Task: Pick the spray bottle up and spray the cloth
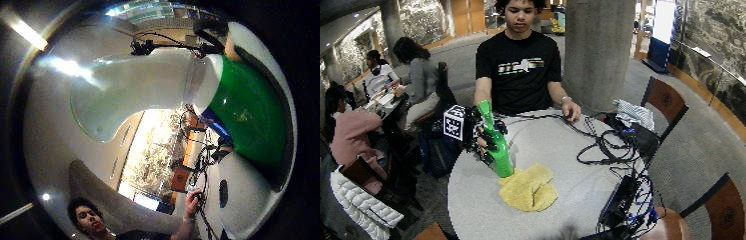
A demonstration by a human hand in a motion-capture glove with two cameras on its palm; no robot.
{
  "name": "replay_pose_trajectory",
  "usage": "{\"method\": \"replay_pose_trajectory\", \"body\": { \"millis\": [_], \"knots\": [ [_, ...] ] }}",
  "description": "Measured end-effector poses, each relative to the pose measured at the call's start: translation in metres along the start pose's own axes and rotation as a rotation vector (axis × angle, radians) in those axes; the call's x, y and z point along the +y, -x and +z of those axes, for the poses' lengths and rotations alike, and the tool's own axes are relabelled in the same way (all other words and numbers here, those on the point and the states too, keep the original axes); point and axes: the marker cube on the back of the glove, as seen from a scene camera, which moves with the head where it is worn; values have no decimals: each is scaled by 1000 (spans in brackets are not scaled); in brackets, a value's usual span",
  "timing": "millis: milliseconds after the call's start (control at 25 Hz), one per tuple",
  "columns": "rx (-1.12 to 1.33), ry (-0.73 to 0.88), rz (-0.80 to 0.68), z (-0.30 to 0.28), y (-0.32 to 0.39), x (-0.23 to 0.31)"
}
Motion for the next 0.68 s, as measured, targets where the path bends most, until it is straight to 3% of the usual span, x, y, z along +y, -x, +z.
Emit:
{"method": "replay_pose_trajectory", "body": {
  "millis": [320,680],
  "knots": [
    [117,76,12,-20,26,-7],
    [371,287,179,-31,39,-24]
  ]
}}
